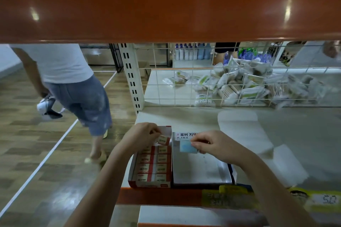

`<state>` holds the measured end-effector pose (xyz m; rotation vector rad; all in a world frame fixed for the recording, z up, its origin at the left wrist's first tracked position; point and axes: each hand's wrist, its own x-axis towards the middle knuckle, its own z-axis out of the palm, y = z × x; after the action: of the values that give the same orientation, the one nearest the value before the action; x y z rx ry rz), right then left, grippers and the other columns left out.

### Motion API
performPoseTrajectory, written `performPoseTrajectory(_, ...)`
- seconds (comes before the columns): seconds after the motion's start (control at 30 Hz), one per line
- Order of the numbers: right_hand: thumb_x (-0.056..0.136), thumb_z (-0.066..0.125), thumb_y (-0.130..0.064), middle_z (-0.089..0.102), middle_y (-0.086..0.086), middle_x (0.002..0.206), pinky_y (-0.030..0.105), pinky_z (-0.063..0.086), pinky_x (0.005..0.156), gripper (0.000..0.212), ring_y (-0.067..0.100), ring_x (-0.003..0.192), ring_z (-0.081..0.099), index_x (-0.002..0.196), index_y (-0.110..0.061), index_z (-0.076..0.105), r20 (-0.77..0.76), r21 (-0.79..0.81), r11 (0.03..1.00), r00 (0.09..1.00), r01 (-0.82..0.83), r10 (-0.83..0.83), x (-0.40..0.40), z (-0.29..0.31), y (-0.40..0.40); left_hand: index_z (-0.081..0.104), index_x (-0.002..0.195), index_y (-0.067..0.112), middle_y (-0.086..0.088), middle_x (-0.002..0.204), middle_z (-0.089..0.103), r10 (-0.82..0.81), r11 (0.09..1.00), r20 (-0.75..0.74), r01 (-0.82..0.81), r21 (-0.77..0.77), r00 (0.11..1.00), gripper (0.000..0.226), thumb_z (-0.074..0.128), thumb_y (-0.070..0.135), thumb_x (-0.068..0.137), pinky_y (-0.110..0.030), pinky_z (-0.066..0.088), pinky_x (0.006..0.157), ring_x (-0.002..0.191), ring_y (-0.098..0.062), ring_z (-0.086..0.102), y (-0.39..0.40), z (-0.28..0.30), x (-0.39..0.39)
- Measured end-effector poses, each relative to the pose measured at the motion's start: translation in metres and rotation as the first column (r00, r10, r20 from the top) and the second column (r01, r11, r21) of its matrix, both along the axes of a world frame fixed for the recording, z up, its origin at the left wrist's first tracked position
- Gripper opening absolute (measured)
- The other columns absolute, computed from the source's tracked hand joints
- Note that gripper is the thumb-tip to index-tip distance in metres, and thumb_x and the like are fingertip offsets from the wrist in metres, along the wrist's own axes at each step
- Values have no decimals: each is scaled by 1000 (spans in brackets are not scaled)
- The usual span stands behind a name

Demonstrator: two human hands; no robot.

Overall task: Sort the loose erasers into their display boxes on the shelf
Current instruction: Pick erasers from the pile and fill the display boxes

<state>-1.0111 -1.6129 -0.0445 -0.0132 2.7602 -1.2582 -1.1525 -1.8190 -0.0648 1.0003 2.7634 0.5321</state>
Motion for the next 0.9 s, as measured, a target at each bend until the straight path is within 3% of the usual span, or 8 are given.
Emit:
performPoseTrajectory(0.3,95,50,-28,61,-12,84,22,47,72,18,2,74,56,103,-24,66,58,114,991,996,-68,62,-1,-1,-7,65,101,23,8,97,66,4,999,-24,-5,-32,1000,16,53,24,91,-31,52,77,87,-10,60,-1,-4,0)
performPoseTrajectory(0.63,96,47,-30,60,-10,89,24,46,76,24,6,82,56,112,-23,63,105,164,983,993,-78,61,2,0,-13,65,93,27,10,91,64,-47,988,-108,31,-149,993,18,56,41,89,-20,43,60,77,-7,58,2,-5,3)
performPoseTrajectory(0.8,96,48,-30,60,-12,91,21,45,77,24,2,81,55,112,-22,63,118,169,983,991,-77,58,3,-1,-15,67,105,27,10,101,66,-99,977,-7,96,-191,995,23,56,38,89,-21,48,70,83,-5,57,-1,1,-2)
performPoseTrajectory(0.9,96,48,-31,63,-9,96,22,45,78,24,3,83,56,112,-23,63,125,180,980,990,-85,63,4,-2,-16,68,105,27,11,97,66,-120,970,-7,115,-215,993,20,57,35,89,-16,45,64,79,-3,56,1,5,-3)
